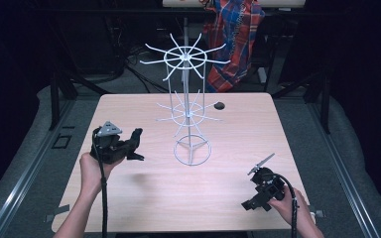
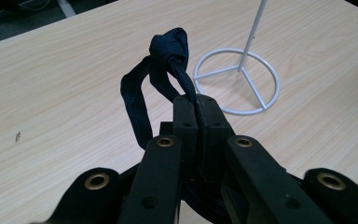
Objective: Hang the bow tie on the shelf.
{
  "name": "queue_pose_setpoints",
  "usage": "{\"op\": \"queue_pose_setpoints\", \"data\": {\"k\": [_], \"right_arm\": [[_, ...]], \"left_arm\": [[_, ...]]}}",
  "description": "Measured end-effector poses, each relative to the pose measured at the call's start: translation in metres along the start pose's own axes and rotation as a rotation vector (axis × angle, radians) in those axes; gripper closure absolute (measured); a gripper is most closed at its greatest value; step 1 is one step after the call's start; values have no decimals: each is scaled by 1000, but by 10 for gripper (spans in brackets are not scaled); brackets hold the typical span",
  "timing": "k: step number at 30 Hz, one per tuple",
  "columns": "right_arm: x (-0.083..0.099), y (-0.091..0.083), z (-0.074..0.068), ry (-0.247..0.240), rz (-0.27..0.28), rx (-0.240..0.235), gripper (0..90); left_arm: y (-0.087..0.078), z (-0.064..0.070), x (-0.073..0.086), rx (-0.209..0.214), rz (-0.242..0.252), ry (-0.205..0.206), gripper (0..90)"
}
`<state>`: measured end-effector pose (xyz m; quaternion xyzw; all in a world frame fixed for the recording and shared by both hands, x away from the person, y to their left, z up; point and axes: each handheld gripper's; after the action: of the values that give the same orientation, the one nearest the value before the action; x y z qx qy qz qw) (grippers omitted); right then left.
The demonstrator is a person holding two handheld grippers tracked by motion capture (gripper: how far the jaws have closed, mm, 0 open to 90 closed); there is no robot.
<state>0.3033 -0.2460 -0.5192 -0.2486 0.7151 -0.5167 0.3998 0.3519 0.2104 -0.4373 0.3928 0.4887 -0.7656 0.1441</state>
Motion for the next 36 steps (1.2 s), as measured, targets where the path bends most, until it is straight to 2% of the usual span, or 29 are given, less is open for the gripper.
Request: {"op": "queue_pose_setpoints", "data": {"k": [8,13,21,23,26,30,36], "right_arm": [[0,0,0,-4,0,1,124],[-1,1,-1,1,5,-8,124],[0,1,-1,4,4,-11,122],[-1,1,0,-10,-8,-7,122],[-1,1,-1,2,7,-13,122],[-1,1,0,-10,-7,-9,121],[-1,2,-1,0,4,-17,121]], "left_arm": [[1,4,-7,20,15,8,875],[0,5,-12,42,33,-3,876],[0,9,-18,58,50,1,876],[0,9,-20,63,57,1,876],[-1,10,-22,69,63,0,876],[-3,11,-24,73,75,-2,876],[-3,16,-27,80,91,9,877]]}}
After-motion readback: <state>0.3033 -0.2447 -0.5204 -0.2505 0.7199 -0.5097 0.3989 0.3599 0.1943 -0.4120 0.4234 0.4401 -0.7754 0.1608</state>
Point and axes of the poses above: each handheld gripper's, and its own axes: y roughly forward along the jaws, x roughly out of its underside, z roughly to its right, and after that the axes turned 14 degrees about -y, right-handed
